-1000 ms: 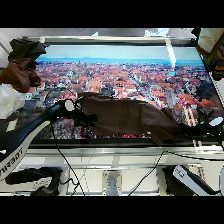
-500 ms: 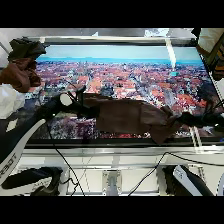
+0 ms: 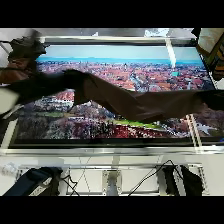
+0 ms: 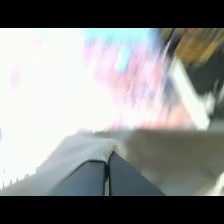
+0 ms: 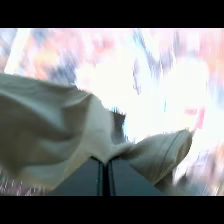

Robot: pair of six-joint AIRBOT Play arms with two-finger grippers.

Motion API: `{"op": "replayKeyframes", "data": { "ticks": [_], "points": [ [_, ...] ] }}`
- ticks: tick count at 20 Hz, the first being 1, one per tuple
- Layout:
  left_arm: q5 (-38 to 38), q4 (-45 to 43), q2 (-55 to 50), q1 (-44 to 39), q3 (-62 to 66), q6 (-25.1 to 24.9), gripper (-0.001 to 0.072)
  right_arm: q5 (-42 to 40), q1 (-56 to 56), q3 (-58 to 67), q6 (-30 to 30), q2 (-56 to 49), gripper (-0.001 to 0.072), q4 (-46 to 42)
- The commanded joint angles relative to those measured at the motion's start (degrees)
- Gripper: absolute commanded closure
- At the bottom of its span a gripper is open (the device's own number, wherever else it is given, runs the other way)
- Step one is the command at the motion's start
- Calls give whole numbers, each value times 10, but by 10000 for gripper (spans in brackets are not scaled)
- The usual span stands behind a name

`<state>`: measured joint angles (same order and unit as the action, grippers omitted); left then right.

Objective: Fold the shirts.

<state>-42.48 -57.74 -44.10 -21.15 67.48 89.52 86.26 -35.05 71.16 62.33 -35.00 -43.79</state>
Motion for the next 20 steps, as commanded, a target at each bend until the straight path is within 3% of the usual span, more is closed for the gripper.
{"op": "replayKeyframes", "data": {
  "ticks": [1,7,9,12,14,17,20],
  "points": [
    [112,-75,139,1,19,29,698,12,2,137,11,43,687,38],
    [61,-295,155,1,48,173,698,-86,2,259,6,21,688,20],
    [22,-317,129,1,48,187,698,-89,1,259,-4,-17,688,74],
    [-106,-373,42,1,47,222,697,-70,2,259,-22,-113,688,186],
    [-164,-384,-39,1,45,221,697,-55,6,256,-23,-191,687,218],
    [-146,-420,-174,1,45,218,697,-73,76,221,-24,-292,687,169],
    [-15,-443,-310,21,48,283,696,-196,198,179,-36,-392,685,31]
  ]
}}
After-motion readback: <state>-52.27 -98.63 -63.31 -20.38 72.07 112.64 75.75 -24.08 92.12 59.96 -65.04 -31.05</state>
